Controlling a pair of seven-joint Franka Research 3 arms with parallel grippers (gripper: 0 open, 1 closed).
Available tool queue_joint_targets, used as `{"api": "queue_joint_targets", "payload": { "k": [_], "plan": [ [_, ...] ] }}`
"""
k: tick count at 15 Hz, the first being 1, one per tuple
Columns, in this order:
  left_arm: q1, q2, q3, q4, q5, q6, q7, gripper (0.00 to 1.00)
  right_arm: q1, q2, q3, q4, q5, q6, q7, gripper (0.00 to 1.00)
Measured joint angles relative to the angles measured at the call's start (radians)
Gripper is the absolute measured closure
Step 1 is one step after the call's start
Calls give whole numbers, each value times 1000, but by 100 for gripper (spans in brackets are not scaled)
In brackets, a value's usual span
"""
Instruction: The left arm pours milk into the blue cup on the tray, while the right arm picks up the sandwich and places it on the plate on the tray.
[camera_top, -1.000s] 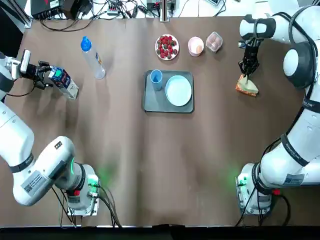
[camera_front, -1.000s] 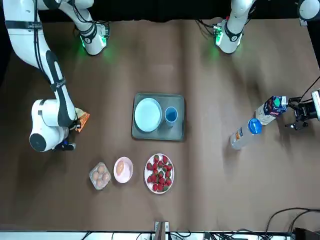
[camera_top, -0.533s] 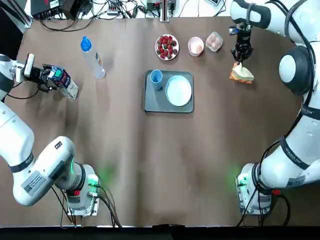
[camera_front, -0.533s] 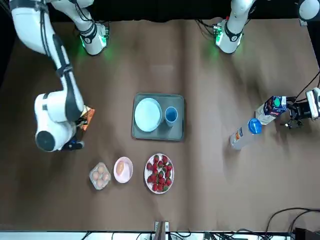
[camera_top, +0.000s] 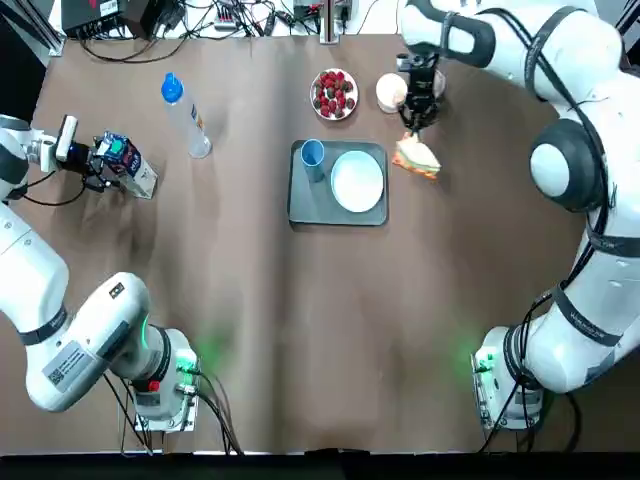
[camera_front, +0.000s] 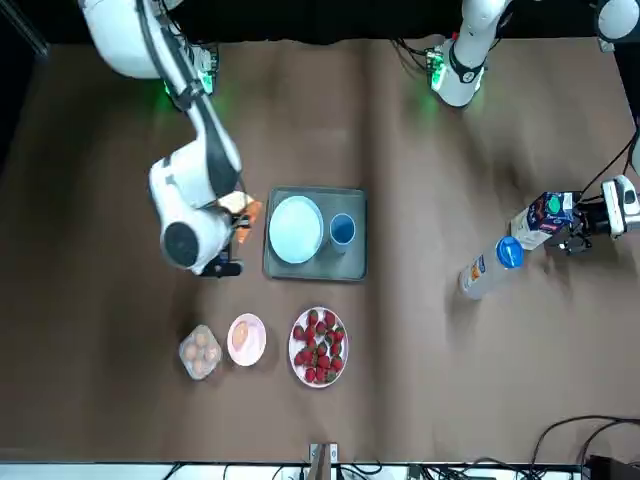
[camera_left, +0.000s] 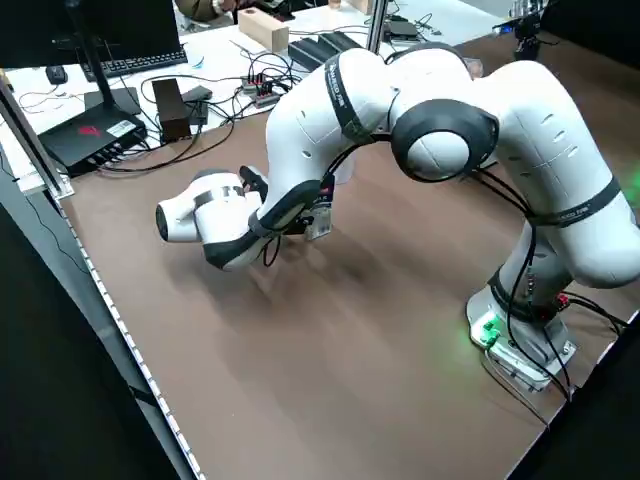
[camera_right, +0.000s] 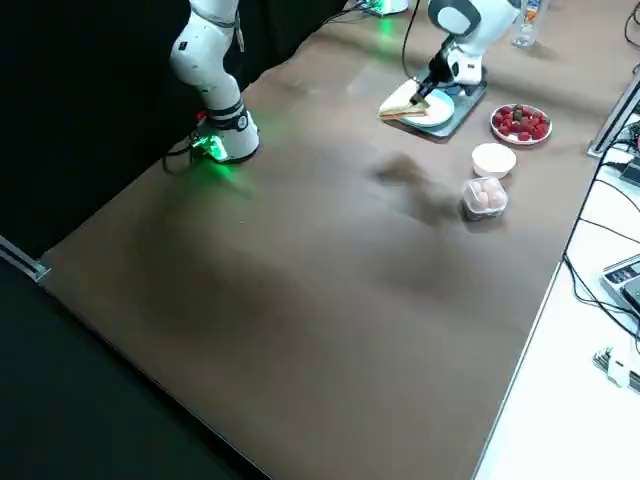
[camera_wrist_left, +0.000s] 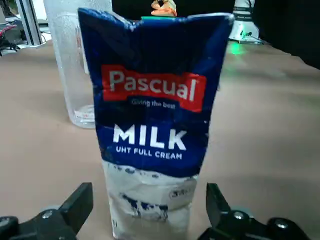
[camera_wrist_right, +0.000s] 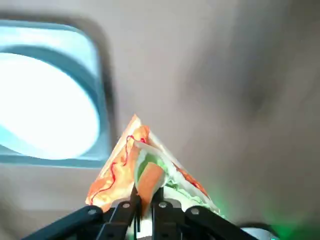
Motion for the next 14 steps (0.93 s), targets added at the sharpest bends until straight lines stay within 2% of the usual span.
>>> {"api": "queue_joint_targets", "payload": {
  "k": [4,8,14],
  "plan": [
    [-1,0,-22,-24,-16,1,0,0,114,27,0,4,17,192,116,90],
    [-14,0,-37,-63,-26,26,0,0,188,118,0,4,19,398,154,90],
    [-17,0,-70,-97,-67,46,0,0,207,141,0,7,19,416,163,90]
  ]
}}
